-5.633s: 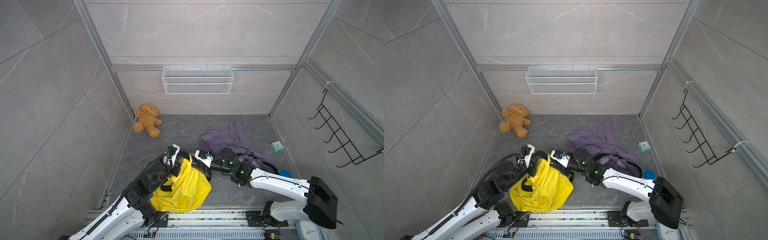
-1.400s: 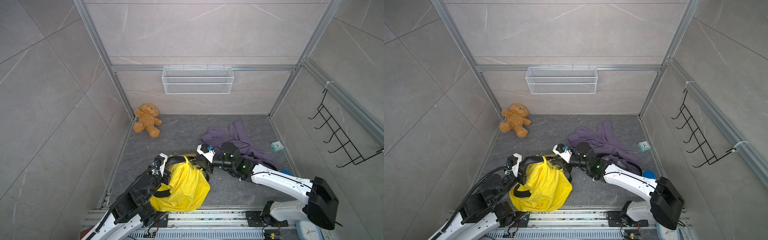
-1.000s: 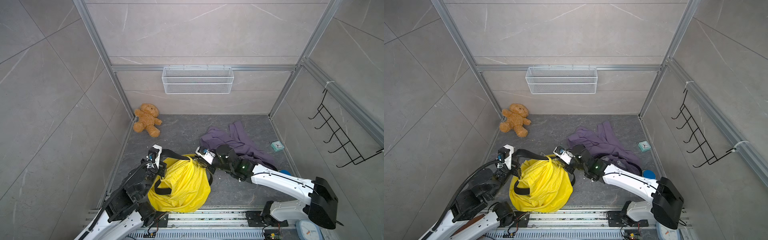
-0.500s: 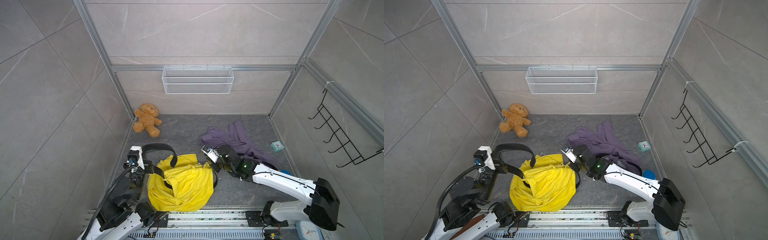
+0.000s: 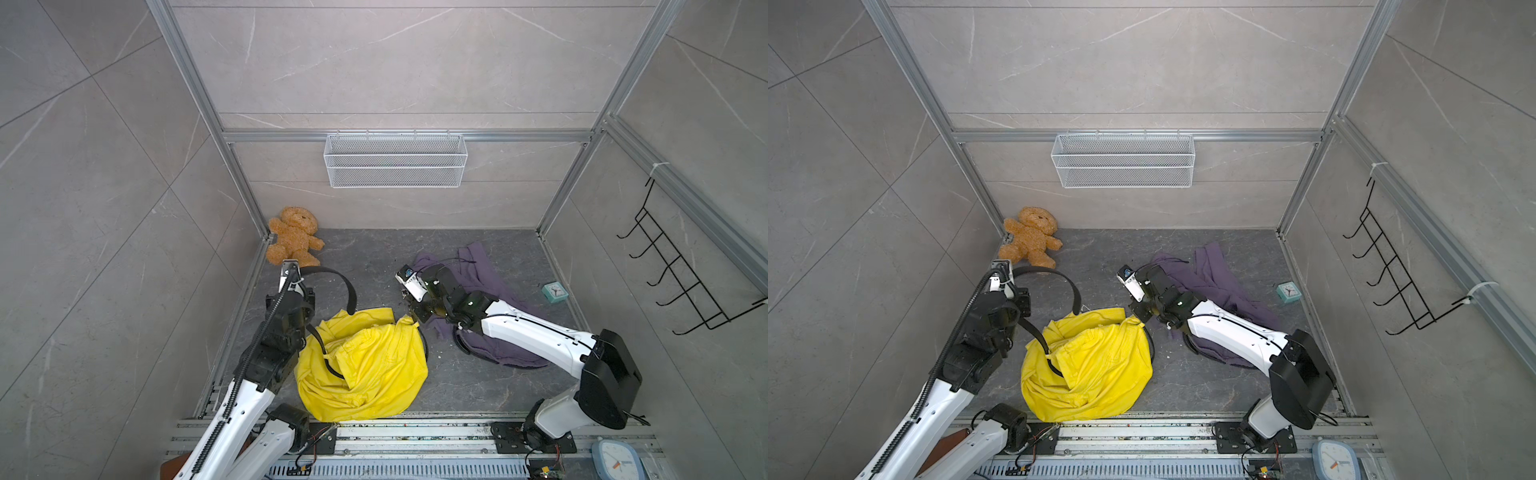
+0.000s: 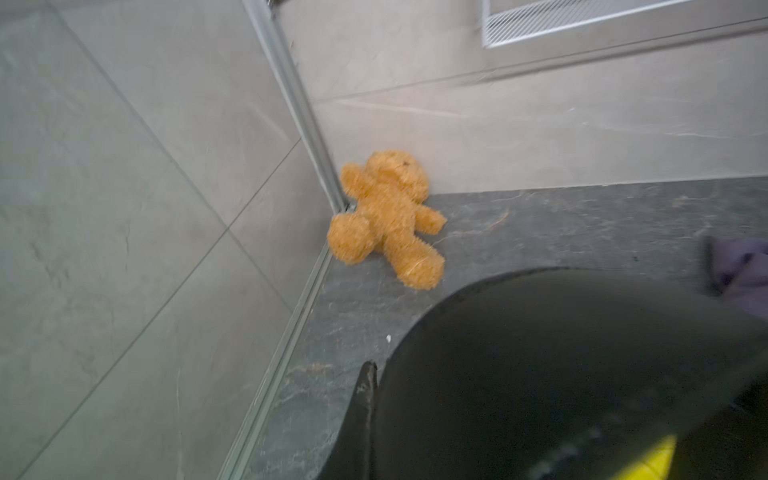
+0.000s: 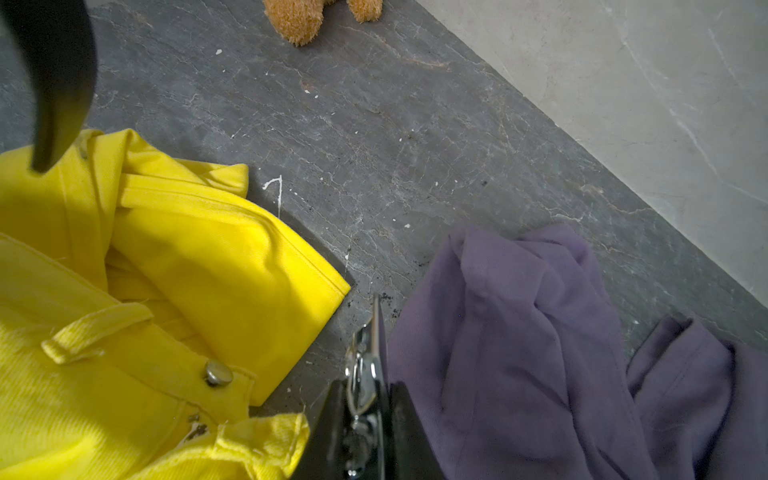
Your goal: Remove the belt from the trousers
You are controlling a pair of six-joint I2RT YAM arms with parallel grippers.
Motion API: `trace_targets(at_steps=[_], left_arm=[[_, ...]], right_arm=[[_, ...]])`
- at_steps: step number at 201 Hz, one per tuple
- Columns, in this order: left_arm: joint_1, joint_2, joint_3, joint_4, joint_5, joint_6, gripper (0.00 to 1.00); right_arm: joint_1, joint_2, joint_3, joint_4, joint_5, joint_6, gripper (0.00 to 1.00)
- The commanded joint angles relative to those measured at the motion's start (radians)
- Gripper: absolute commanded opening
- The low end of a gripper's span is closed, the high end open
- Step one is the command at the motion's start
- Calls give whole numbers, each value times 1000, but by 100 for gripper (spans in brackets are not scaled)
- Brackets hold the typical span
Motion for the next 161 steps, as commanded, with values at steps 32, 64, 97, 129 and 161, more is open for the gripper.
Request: trace_targets(at_steps=[32,64,97,129,161], left_arm=[[153,149,-28,-36,238,-308,10],[211,199,-96,-11,287,-419,41],[213,222,-61,-51,311,-433,73],[213,215,-4,-91,373,-435,79],[211,217,36,-107,422,-430,82]], right_arm=[[-19,159,197,-124,-52,62,26],[-49,82,184,-191,-53,143,45],[-61,-44,43,-262,-155,251,58],[-61,-81,-179,-152,-273,392,72],[-48,-20,-229,-3,-358,406,87]])
